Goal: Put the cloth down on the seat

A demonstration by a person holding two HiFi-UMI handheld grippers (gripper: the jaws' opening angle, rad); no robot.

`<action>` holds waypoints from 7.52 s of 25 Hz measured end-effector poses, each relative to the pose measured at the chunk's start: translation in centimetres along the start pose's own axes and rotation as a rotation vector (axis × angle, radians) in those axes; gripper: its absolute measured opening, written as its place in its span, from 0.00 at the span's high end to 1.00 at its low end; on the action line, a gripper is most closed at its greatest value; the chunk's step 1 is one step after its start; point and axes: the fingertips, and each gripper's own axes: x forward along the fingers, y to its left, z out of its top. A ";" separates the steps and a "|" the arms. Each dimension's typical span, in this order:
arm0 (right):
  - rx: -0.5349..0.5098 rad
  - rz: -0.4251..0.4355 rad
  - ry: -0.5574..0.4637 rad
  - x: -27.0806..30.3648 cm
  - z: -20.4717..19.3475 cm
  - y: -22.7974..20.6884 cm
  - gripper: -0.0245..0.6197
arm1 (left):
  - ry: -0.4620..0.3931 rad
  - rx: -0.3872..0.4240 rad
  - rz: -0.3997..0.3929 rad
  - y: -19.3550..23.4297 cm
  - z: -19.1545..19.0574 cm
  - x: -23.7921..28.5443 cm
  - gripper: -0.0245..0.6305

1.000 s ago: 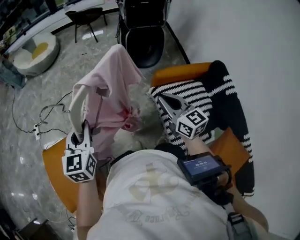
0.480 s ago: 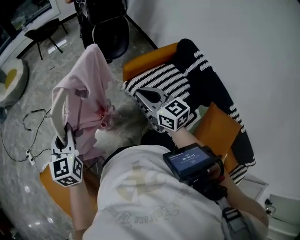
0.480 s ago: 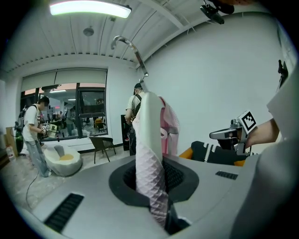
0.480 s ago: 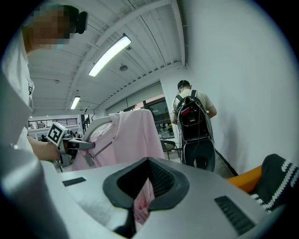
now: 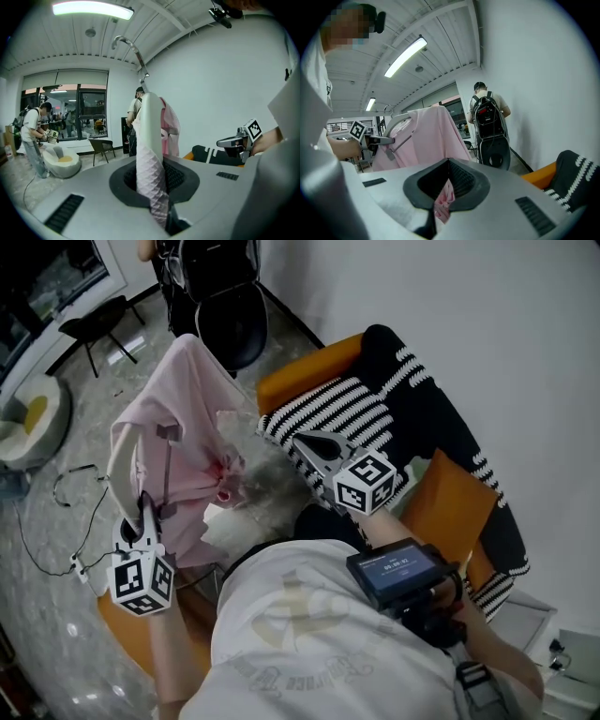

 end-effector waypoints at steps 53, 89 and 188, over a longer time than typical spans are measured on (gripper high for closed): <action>0.302 -0.243 -0.066 -8.6 -1.9 -24.9 0.94 | -0.264 0.171 -0.315 -22.7 23.9 20.1 0.90; 0.480 -0.599 -0.133 -15.9 -1.0 -42.2 0.94 | -0.231 0.209 -0.699 -42.0 33.2 42.6 0.90; 0.927 -1.303 -0.217 -32.3 -26.5 -41.2 0.94 | 0.694 1.045 -1.655 -67.8 -25.3 47.3 0.90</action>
